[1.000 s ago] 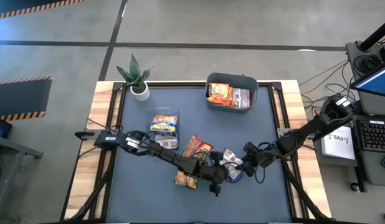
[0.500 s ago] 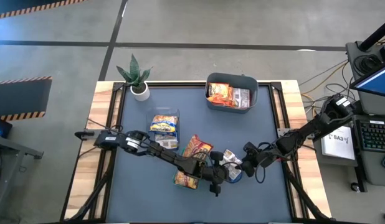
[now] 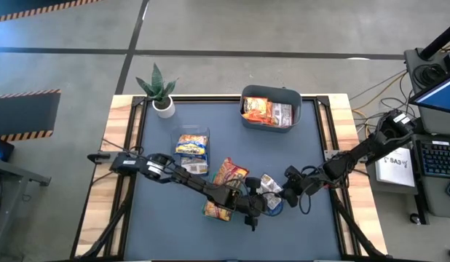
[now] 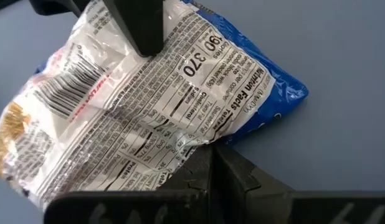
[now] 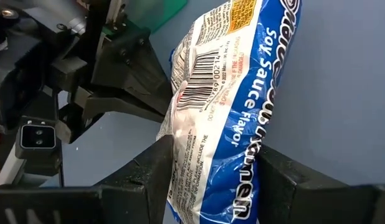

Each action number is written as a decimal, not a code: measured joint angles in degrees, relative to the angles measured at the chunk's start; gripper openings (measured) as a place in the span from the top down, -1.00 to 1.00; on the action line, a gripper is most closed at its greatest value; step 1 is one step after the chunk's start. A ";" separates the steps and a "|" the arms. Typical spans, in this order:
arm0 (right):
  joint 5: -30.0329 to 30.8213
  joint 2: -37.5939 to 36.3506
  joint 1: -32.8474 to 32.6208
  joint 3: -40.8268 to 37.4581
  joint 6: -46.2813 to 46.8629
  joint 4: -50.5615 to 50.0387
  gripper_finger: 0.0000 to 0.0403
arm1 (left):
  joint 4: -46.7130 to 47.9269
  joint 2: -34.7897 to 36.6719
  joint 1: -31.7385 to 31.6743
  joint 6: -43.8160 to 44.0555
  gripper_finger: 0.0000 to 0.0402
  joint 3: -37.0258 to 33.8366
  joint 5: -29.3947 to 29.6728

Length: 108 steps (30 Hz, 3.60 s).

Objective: Sort Maruchan noodles
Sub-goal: Put the blue noodle pack into the transparent bin

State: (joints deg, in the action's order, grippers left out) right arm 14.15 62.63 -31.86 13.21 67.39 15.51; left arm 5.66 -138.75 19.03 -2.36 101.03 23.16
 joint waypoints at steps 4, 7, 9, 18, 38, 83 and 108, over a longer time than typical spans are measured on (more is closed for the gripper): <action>0.44 0.00 -0.02 0.00 -0.12 -0.15 0.17 | 0.67 0.79 0.17 -0.10 1.00 0.00 0.72; 0.92 -0.09 -0.02 0.00 -0.80 -0.04 0.21 | 1.51 1.74 0.39 -0.52 1.00 0.00 0.82; 0.90 -0.15 -0.02 0.00 -1.36 0.18 0.26 | 1.98 2.24 0.56 -1.03 1.00 0.00 0.87; 1.40 -0.48 -0.02 0.04 -2.53 0.23 0.35 | 5.38 7.51 1.88 -3.34 1.00 0.12 2.35; 8.60 -7.45 -0.17 5.61 -25.44 0.94 0.35 | 23.73 23.58 3.77 -6.15 1.00 -1.35 13.48; 22.60 10.51 -3.85 27.76 -77.52 4.17 0.35 | -33.17 47.71 10.10 -3.94 -0.41 -44.81 16.35; 22.48 10.58 -3.85 27.76 -77.54 4.11 0.35 | -27.83 47.85 10.99 4.83 -0.37 -44.83 12.50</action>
State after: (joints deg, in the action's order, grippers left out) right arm 36.62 73.21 -35.70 40.97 -10.15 19.61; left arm -22.17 -90.90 30.02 2.47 56.21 35.65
